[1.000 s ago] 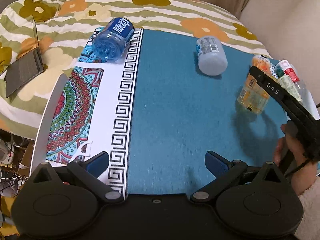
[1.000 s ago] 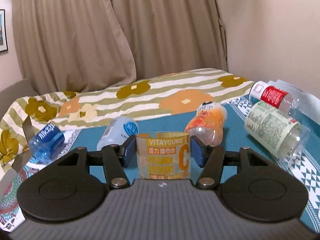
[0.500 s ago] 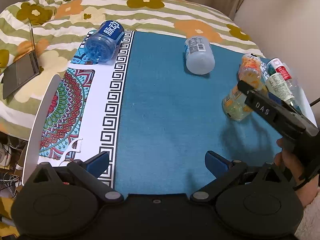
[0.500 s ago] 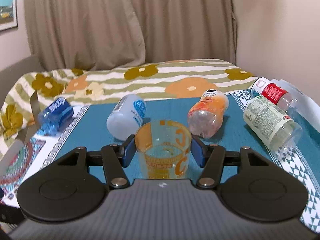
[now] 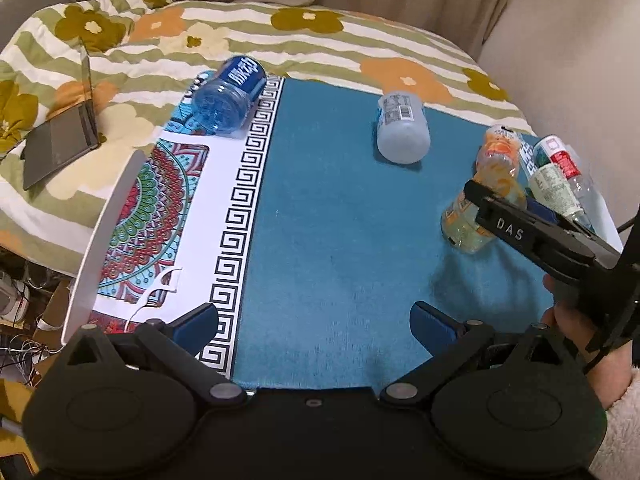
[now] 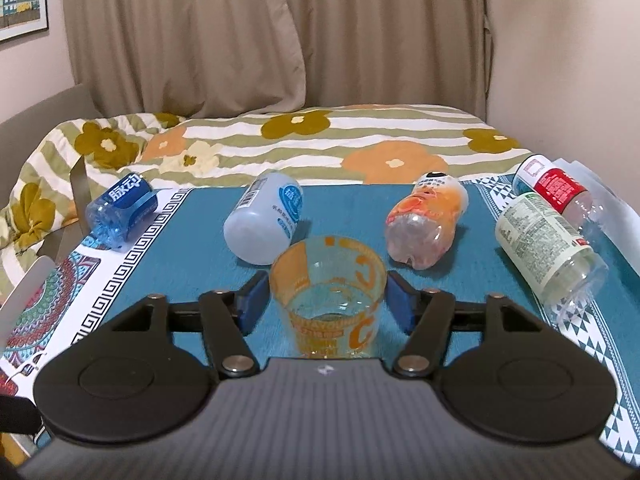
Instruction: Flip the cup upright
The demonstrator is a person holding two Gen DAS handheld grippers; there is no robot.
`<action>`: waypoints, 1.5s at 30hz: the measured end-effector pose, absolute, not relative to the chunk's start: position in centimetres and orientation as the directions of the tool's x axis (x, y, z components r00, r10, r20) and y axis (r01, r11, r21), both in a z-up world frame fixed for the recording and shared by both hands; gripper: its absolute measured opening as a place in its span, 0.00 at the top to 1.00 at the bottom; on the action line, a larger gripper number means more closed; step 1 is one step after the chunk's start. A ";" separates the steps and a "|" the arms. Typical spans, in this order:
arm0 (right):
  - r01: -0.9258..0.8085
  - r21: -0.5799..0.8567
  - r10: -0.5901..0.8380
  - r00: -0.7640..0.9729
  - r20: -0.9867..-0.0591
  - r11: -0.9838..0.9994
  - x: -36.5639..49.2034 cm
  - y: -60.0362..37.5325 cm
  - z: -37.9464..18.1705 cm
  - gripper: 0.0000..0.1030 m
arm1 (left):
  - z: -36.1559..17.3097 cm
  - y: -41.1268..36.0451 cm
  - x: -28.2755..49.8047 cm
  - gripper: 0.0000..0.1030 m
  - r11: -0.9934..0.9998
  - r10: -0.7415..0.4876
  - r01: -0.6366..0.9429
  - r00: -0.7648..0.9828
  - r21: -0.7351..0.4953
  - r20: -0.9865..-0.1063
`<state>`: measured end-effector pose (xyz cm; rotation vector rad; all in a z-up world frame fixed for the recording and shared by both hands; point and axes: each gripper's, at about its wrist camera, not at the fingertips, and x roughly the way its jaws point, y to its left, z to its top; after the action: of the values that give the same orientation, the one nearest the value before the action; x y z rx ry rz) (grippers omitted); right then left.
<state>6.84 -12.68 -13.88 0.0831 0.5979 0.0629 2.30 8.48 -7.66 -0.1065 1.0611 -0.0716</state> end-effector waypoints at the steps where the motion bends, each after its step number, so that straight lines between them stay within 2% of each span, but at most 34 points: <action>1: -0.039 0.094 0.085 0.823 -0.561 0.995 6.8 -12.7 -13.7 0.03 | -7.4 8.5 2.1 0.00 0.993 -0.108 0.004 0.493 -0.122 -0.863; 2: -0.047 0.091 0.090 0.820 -0.565 0.995 6.7 -12.7 -13.5 0.00 | -7.1 8.4 1.9 0.00 0.993 -0.105 0.000 0.502 -0.122 -0.858; 6: -0.092 0.073 0.117 0.786 -0.607 0.993 6.0 -13.1 -12.1 0.00 | -5.6 8.0 1.3 0.00 0.992 -0.102 -0.006 0.537 -0.125 -0.837; 12: -0.125 0.059 0.132 0.734 -0.666 0.990 3.6 -15.5 -7.2 0.00 | -1.9 6.7 0.3 0.00 0.994 -0.092 0.008 0.613 -0.111 -0.784; 21: -0.050 0.035 0.059 0.661 -0.748 0.998 0.9 -19.8 -2.2 0.00 | 0.2 3.6 0.0 0.00 0.998 -0.058 0.044 0.692 -0.038 -0.719; 45: 0.018 0.036 0.016 0.648 -0.762 0.999 -1.5 -22.6 -2.0 0.00 | -0.2 0.5 -1.3 0.00 0.994 -0.055 0.102 0.722 0.027 -0.690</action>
<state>-1.53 -22.56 -2.00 0.0420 0.8661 -0.0016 -1.30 0.51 -0.16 0.0648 0.7598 -0.0865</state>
